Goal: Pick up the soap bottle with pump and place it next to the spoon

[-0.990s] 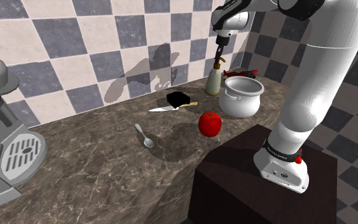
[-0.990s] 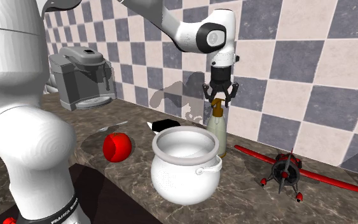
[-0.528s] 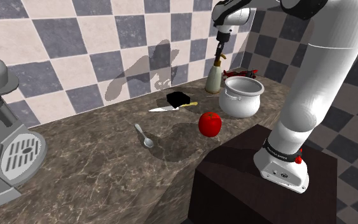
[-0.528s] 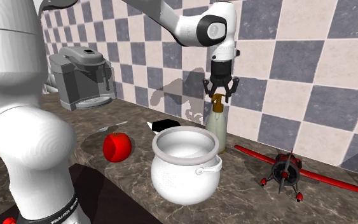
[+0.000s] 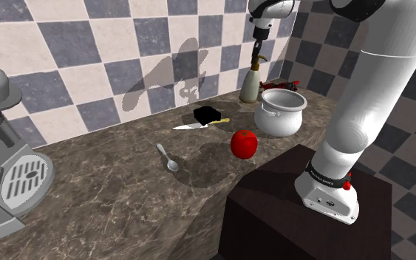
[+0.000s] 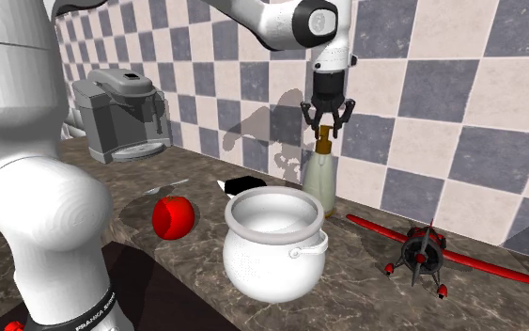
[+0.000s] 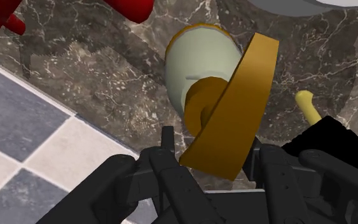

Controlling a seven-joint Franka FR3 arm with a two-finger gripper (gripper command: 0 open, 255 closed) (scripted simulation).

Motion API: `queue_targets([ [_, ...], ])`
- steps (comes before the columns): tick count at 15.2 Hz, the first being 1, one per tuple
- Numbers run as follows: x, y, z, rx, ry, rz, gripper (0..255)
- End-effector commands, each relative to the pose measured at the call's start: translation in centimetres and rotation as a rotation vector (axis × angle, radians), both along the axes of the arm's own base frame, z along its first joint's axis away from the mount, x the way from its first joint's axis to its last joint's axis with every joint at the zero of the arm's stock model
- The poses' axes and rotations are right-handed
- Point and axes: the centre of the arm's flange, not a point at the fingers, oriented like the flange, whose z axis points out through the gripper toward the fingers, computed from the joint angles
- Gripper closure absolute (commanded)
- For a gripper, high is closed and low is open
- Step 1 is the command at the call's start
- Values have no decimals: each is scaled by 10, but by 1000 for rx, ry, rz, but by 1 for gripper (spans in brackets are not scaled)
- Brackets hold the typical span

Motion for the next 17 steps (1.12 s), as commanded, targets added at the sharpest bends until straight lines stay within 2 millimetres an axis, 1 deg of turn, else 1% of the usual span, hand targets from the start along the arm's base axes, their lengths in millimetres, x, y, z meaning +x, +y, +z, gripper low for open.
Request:
queue_targets([
  [1, 0, 0, 11, 0, 0, 0, 255],
  [3, 0, 0, 22, 0, 0, 0, 255],
  [4, 0, 0, 22, 0, 0, 0, 255],
  [17, -9, 150, 104, 0, 0, 0, 255],
])
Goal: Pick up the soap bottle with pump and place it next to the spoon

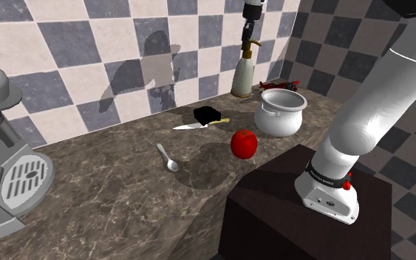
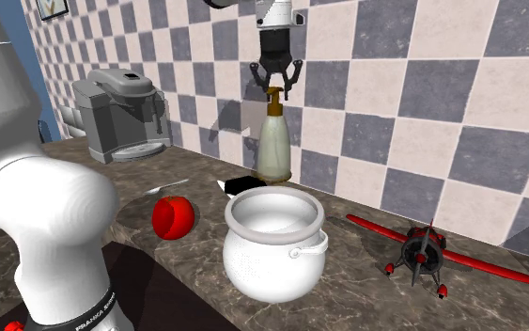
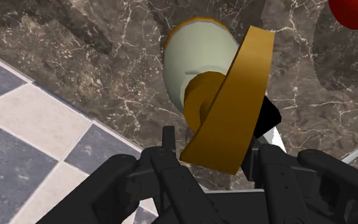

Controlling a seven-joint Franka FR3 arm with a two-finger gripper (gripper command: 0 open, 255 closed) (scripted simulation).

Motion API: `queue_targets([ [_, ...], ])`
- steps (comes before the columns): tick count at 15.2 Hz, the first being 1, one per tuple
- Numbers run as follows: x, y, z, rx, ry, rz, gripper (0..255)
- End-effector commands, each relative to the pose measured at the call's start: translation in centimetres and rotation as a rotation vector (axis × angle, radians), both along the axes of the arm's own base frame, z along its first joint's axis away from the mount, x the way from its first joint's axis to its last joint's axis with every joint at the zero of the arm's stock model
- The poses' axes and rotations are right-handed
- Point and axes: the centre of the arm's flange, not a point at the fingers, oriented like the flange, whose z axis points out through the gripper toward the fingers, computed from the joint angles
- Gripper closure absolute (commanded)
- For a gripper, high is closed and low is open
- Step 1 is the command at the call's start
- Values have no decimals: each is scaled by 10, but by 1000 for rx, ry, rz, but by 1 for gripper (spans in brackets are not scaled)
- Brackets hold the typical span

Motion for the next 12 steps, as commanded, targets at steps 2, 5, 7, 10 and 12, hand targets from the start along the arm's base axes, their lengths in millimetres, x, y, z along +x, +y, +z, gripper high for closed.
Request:
queue_targets([
  [2, -2, 33, 20, 0, 0, -2, 255],
  [5, -5, 68, 38, 0, 0, -2, 255],
  [7, -6, 91, 51, 0, 0, -2, 255],
  [10, -8, 126, 70, 0, 0, -2, 255],
  [12, -10, 149, 82, 0, 0, -2, 255],
])
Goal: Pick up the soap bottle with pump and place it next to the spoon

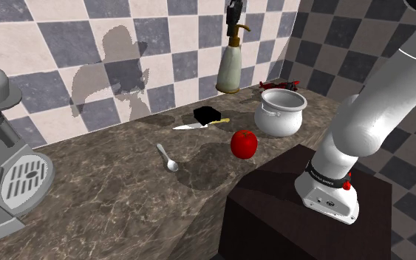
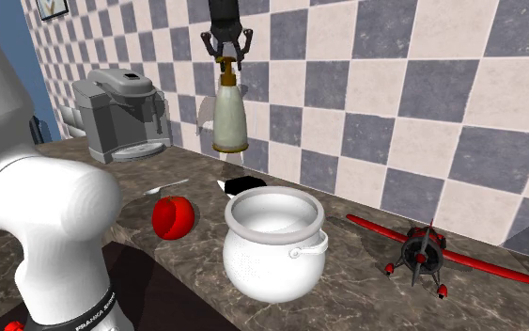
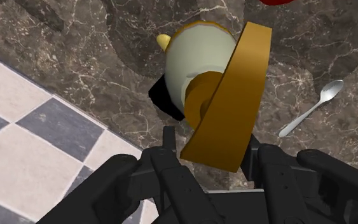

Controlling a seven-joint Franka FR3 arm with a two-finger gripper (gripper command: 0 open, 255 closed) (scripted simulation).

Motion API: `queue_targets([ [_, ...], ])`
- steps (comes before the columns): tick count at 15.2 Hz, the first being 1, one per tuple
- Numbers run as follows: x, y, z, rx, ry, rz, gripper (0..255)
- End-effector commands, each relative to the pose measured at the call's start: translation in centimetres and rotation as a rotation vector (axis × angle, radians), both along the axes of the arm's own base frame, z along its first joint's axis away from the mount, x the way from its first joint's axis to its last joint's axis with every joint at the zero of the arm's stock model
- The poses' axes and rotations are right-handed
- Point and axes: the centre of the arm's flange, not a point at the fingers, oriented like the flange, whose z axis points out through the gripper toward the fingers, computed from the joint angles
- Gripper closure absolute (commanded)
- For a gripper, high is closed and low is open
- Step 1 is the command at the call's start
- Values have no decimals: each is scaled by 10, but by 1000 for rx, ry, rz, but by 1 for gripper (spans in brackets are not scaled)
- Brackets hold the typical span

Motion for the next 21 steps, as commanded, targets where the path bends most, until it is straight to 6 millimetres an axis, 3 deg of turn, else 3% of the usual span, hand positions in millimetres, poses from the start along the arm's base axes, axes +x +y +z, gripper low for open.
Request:
queue_targets([
  [1, -4, 23, 12, 0, 0, -2, 255],
  [15, -14, 185, 99, 0, 0, -2, 255],
  [21, -14, 185, 68, 0, 0, -2, 255],
])
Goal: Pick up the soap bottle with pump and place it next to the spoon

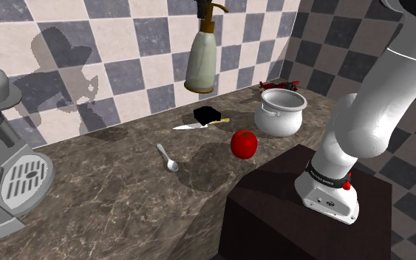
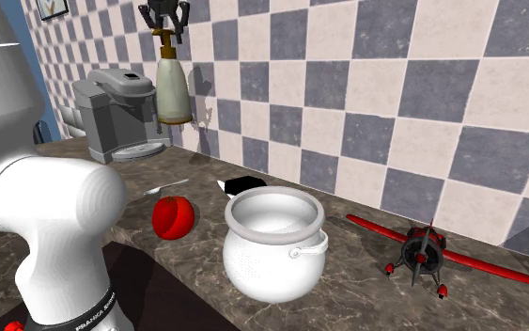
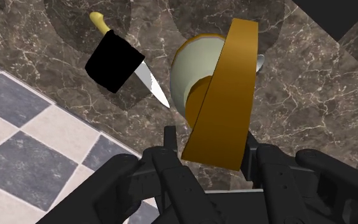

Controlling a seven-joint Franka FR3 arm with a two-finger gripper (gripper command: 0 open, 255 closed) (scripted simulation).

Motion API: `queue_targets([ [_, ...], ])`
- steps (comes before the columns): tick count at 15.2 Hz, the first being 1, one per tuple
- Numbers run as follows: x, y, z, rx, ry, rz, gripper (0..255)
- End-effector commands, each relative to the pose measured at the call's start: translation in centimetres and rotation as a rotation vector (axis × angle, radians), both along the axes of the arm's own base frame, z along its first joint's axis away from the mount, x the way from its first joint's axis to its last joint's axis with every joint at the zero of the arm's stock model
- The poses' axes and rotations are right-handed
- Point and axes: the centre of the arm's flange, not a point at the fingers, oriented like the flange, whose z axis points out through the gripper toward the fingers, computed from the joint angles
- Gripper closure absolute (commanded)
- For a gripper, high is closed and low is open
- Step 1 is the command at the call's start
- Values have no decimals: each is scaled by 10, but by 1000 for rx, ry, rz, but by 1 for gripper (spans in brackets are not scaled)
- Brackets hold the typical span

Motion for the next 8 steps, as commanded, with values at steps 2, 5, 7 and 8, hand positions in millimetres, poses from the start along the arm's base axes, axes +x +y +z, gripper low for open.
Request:
queue_targets([
  [2, 1, 1, -15, 0, -1, 0, 255],
  [5, 1, 1, -31, 0, -1, 0, 255],
  [7, 1, 1, -42, 0, -1, 0, 255],
  [8, 1, 1, -47, 0, -1, 0, 255],
])
